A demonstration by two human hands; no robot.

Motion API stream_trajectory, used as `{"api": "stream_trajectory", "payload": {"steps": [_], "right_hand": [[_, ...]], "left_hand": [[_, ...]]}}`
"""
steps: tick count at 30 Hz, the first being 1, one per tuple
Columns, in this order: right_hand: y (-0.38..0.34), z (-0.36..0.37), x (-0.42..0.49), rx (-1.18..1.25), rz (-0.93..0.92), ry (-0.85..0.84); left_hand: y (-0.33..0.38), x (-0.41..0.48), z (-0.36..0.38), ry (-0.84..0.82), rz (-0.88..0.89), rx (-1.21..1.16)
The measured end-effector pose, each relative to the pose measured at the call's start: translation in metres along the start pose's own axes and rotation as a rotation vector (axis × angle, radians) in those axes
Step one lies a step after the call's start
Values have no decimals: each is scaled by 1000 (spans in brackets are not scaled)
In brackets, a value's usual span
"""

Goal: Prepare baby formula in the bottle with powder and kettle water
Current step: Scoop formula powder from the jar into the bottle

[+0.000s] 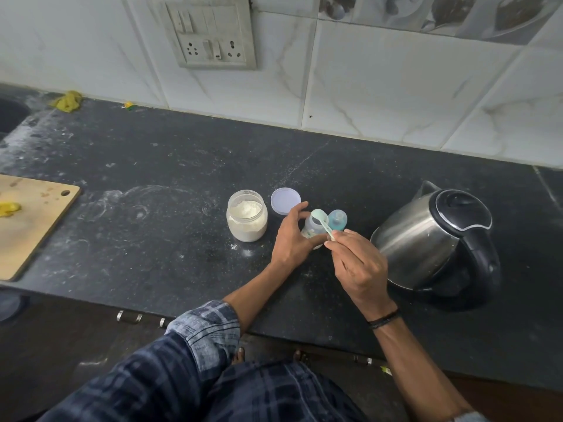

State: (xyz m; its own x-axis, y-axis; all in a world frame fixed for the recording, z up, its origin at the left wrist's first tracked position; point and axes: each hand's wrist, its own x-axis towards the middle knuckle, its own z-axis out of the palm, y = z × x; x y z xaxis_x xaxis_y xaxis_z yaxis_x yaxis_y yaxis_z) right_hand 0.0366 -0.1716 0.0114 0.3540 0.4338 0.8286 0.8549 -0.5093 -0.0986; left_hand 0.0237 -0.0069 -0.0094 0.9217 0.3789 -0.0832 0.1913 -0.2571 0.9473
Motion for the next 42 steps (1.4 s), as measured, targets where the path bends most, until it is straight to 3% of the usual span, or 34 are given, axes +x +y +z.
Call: {"api": "stream_trajectory", "payload": {"steps": [17, 21, 31, 36, 42], "right_hand": [[2, 0, -4, 3, 64, 13], [-6, -7, 4, 128, 308, 92], [-16, -9, 32, 832, 1302, 360], [-21, -14, 43, 997, 1453, 391], [-28, -9, 60, 1086, 1468, 340]], "left_hand": [[-1, 1, 1, -6, 10, 20], [-1, 1, 0, -8, -1, 3], [-6, -12, 2, -8, -60, -62], [-12, -24, -7, 13, -49, -3], [-10, -48, -25, 78, -3, -22]]}}
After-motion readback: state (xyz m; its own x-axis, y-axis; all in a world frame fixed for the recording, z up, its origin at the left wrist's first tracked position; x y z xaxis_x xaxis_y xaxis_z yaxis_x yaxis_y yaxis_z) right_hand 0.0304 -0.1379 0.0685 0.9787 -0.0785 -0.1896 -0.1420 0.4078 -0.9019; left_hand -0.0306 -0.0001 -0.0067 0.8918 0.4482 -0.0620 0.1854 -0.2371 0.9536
